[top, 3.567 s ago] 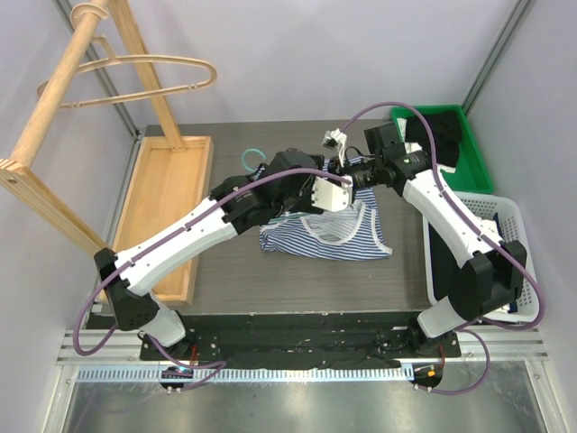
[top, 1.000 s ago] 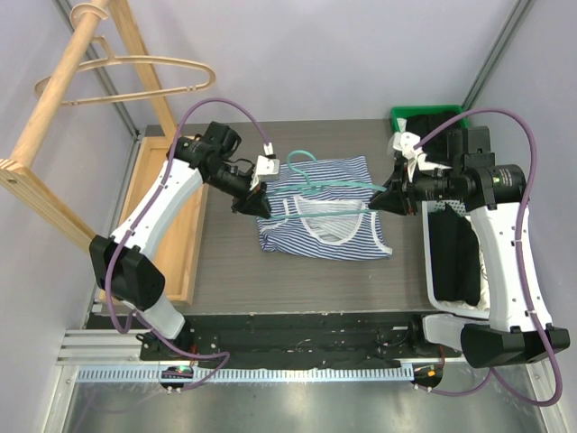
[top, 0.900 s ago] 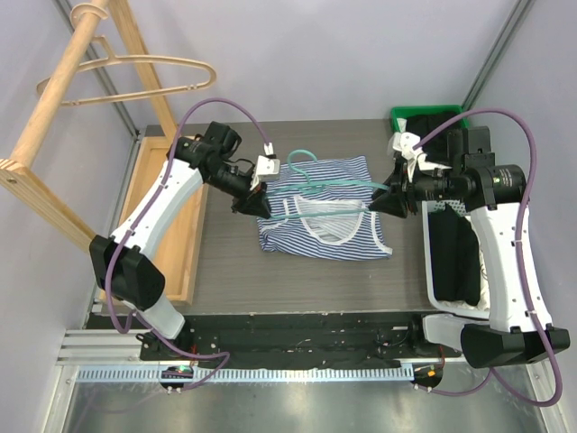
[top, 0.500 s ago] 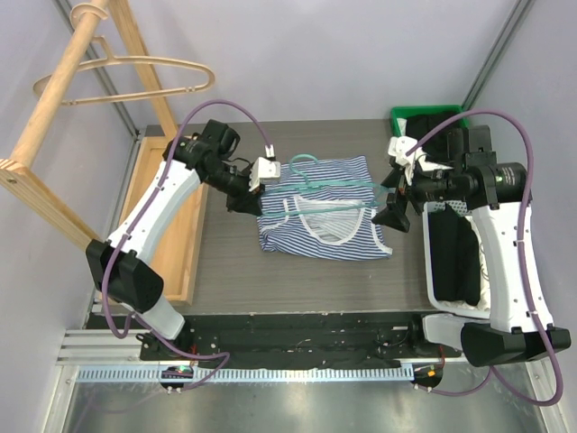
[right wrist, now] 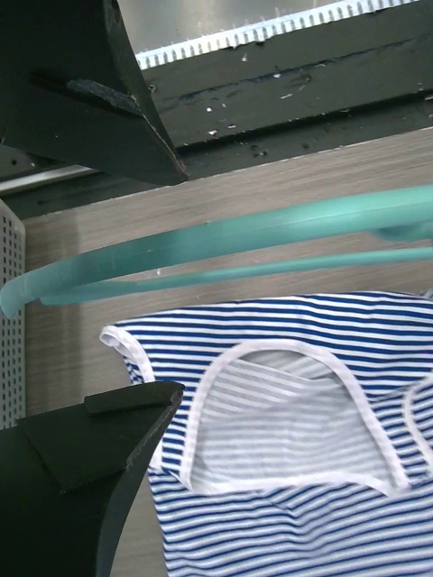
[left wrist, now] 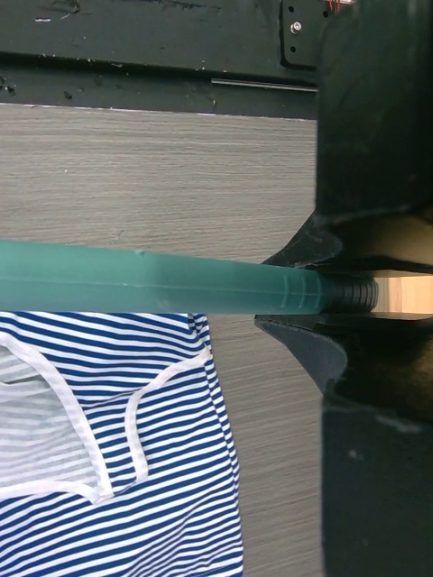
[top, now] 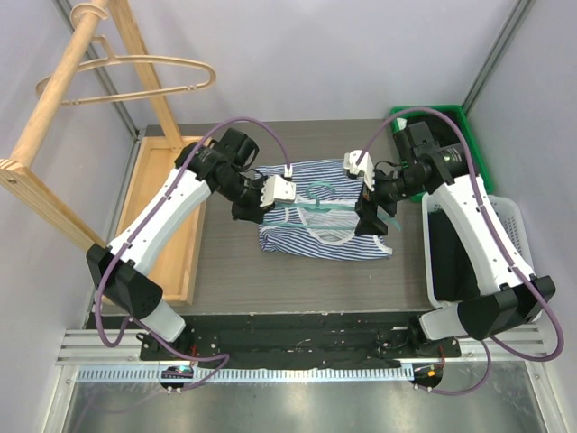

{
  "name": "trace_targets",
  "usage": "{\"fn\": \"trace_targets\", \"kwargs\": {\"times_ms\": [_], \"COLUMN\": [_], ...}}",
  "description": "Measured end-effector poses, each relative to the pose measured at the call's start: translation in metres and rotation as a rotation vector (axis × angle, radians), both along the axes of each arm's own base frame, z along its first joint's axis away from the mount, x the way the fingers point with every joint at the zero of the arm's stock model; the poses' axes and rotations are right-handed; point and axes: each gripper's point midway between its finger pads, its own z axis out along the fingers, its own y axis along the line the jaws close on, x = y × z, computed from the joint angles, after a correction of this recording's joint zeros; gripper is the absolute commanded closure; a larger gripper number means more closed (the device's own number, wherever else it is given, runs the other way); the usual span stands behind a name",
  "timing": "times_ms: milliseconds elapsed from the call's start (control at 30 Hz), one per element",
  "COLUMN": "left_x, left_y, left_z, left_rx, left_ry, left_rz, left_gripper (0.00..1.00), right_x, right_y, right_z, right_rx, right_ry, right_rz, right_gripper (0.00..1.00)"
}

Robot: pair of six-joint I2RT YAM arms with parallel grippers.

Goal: Place the tank top on the hanger
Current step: Adjust the hanger.

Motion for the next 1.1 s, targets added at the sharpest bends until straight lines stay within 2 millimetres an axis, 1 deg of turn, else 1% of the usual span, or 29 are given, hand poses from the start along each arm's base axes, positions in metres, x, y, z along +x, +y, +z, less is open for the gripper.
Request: {"fn": "trace_targets", "kwargs": {"times_ms": [133,233,267,333,367,433,467,533,567,633,667,833,867,900,933,967,1000,1033,1100], "left_x": [0.001,0.003,0.004,0.004,0.004,0.004,0.004,0.004,0.004,0.002,0.001,0.003,0.003,0.002,0.002,0.003,0.003,0.003,0.007], "left_y": [0.001,0.002,0.002,0.002,0.002,0.002,0.002,0.002,0.002,0.003,0.004,0.006,0.006,0.006,0.006,0.006,0.005,0.005,0.003], "left_z": [0.001,0.003,0.003,0.004,0.004,0.004,0.004,0.005,0.005,0.006,0.007,0.008,0.008,0.009,0.01,0.01,0.011,0.012,0.016], "left_rx": [0.011,0.016,0.016,0.017,0.017,0.018,0.018,0.019,0.02,0.022,0.024,0.027,0.026,0.025,0.022,0.021,0.018,0.014,-0.002], "left_ry": [-0.011,-0.023,-0.025,-0.027,-0.027,-0.029,-0.031,-0.032,-0.032,-0.031,-0.028,-0.031,-0.034,-0.035,-0.039,-0.041,-0.044,-0.048,-0.073], "left_rz": [0.004,0.008,0.008,0.009,0.009,0.01,0.009,0.008,0.006,0.005,0.008,0.021,0.02,0.019,0.019,0.02,0.021,0.023,0.027], "left_gripper": [1.0,1.0,1.0,1.0,1.0,1.0,1.0,1.0,1.0,1.0,1.0,1.0,0.98,0.93,0.79,0.67,0.54,0.31,0.19], "right_x": [-0.005,-0.009,-0.011,-0.013,-0.015,-0.017,-0.017,-0.018,-0.017,-0.016,-0.015,-0.017,-0.016,-0.016,-0.016,-0.016,-0.015,-0.015,-0.015], "right_y": [-0.005,-0.007,-0.007,-0.008,-0.008,-0.009,-0.009,-0.009,-0.009,-0.009,-0.009,-0.005,-0.006,-0.006,-0.007,-0.007,-0.007,-0.007,-0.007], "right_z": [-0.019,-0.028,-0.032,-0.038,-0.041,-0.045,-0.046,-0.048,-0.049,-0.052,-0.053,-0.048,-0.047,-0.047,-0.045,-0.045,-0.043,-0.042,-0.037], "right_rx": [-0.035,-0.046,-0.049,-0.055,-0.058,-0.062,-0.063,-0.065,-0.064,-0.064,-0.063,-0.048,-0.049,-0.05,-0.049,-0.048,-0.047,-0.045,-0.036], "right_ry": [0.053,0.08,0.092,0.109,0.121,0.131,0.134,0.136,0.135,0.132,0.126,0.083,0.076,0.07,0.065,0.059,0.051,0.045,0.039], "right_rz": [-0.008,-0.005,-0.004,-0.002,-0.001,0.002,0.002,0.003,0.002,0.002,0.006,0.034,0.032,0.03,0.028,0.026,0.022,0.016,-0.008], "right_gripper": [0.07,0.16,0.23,0.32,0.4,0.48,0.55,0.64,0.75,0.88,0.99,0.99,0.99,0.99,0.99,0.99,0.99,0.99,0.99]}}
